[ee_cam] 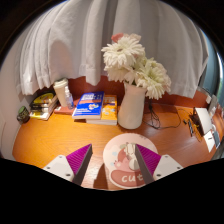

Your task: Arrange mouse

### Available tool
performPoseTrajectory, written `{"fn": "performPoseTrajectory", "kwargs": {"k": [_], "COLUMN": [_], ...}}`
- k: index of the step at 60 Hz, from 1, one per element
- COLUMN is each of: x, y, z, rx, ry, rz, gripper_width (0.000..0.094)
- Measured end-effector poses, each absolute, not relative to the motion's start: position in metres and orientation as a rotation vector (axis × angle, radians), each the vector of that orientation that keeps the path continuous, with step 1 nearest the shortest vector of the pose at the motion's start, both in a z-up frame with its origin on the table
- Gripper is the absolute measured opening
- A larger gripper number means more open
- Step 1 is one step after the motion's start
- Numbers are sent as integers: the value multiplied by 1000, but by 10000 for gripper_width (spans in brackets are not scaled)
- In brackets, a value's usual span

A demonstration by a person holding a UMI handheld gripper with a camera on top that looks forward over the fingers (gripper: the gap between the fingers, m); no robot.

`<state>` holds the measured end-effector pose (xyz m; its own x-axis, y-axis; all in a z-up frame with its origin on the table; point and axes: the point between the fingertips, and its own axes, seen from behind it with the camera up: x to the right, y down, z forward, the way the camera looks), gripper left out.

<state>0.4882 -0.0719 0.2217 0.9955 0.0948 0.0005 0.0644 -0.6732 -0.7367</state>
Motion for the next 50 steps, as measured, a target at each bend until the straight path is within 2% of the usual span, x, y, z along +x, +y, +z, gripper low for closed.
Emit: {"fn": "performPoseTrajectory", "kwargs": {"k": [4,10,17,24,50], "x": [462,426,391,364,281], "y": [-97,-132,-177,-217,-317], "z": [257,292,316,329,332], "rx": [-2276,-2243,-2220,-2208,-2204], "ry": [-91,-83,-91,-89,-100], "rz": [51,71,65,62,100], "gripper_width": [869,866,864,864,863]}}
